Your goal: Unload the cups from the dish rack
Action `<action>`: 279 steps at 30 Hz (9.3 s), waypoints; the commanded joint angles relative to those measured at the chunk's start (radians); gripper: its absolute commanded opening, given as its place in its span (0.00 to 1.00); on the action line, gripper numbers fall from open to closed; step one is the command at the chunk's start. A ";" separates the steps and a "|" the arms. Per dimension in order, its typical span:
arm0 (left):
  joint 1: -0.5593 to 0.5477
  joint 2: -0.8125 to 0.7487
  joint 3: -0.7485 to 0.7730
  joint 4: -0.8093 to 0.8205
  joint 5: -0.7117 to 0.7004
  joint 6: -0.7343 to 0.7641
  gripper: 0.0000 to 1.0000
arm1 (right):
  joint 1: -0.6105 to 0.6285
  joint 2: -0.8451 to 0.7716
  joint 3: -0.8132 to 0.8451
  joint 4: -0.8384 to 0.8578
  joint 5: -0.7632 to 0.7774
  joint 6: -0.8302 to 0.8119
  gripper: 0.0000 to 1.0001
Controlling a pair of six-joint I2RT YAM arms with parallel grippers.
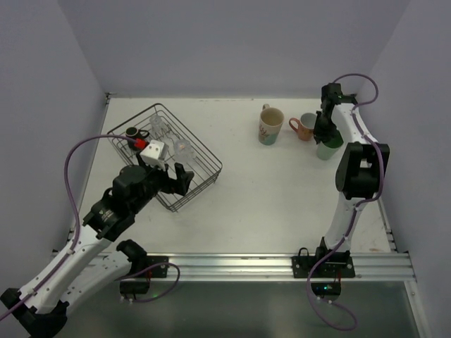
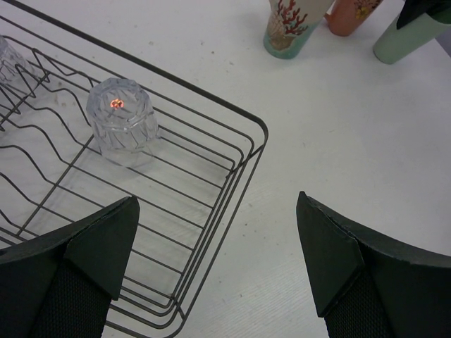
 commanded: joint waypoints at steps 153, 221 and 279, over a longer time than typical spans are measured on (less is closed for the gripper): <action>0.202 0.105 0.175 -0.041 -0.043 -0.040 1.00 | 0.491 -0.694 -0.509 0.297 -0.291 0.014 0.00; 0.260 0.571 0.348 0.054 -0.408 -0.113 0.99 | 0.649 -0.675 -0.405 0.532 -0.214 0.026 0.93; 0.689 0.932 0.528 0.265 -0.158 -0.093 0.22 | 0.757 -0.941 -0.829 0.916 -0.496 0.221 0.90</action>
